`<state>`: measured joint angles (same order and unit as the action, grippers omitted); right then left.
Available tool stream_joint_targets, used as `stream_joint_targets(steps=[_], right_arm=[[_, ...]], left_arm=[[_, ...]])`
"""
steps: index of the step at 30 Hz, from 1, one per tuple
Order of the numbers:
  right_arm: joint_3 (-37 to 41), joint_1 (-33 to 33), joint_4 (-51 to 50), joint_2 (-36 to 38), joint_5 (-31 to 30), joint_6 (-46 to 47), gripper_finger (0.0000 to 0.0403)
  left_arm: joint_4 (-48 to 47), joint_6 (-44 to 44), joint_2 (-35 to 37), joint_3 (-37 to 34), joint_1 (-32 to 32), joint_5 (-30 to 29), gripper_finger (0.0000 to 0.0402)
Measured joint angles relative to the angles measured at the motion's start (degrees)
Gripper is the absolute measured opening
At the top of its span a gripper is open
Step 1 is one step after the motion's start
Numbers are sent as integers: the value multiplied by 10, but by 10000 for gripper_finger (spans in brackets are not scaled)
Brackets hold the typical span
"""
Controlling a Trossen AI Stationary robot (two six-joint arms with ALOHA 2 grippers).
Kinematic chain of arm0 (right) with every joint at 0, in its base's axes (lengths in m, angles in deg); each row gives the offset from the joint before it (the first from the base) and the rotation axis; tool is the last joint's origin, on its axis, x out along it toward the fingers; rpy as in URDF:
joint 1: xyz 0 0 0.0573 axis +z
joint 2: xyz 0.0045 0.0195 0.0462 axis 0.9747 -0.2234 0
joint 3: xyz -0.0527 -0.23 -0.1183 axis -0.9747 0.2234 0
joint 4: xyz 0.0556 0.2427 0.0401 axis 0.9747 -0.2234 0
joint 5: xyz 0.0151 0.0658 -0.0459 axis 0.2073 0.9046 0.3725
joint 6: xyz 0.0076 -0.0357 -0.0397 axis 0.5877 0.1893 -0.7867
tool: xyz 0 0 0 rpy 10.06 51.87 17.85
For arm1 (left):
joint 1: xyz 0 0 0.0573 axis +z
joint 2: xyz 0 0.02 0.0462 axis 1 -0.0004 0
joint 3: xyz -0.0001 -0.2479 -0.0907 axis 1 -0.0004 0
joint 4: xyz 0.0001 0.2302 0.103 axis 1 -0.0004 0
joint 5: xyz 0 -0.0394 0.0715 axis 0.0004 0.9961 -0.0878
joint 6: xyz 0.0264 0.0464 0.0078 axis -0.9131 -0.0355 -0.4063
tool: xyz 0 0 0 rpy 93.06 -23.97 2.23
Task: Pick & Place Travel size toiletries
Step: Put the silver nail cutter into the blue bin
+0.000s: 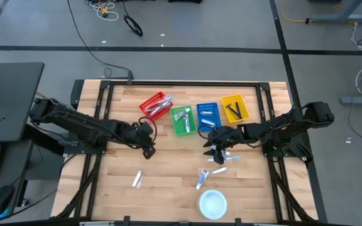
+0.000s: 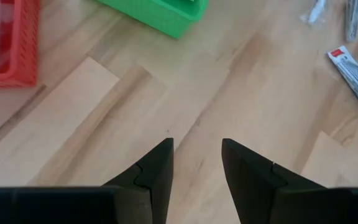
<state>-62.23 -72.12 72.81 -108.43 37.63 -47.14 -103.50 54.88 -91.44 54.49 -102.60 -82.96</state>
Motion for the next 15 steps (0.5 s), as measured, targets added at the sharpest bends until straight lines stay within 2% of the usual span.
stream_joint_targets(steps=[7,12,15], right_arm=[[0,0,0,0,0,0,202],[0,0,-4,0,-27,0,202],[0,0,-5,0,-30,0,202]], left_arm=[[0,5,0,0,-23,0,143],[0,5,0,0,-30,0,143],[-1,33,0,0,-37,16,143]])
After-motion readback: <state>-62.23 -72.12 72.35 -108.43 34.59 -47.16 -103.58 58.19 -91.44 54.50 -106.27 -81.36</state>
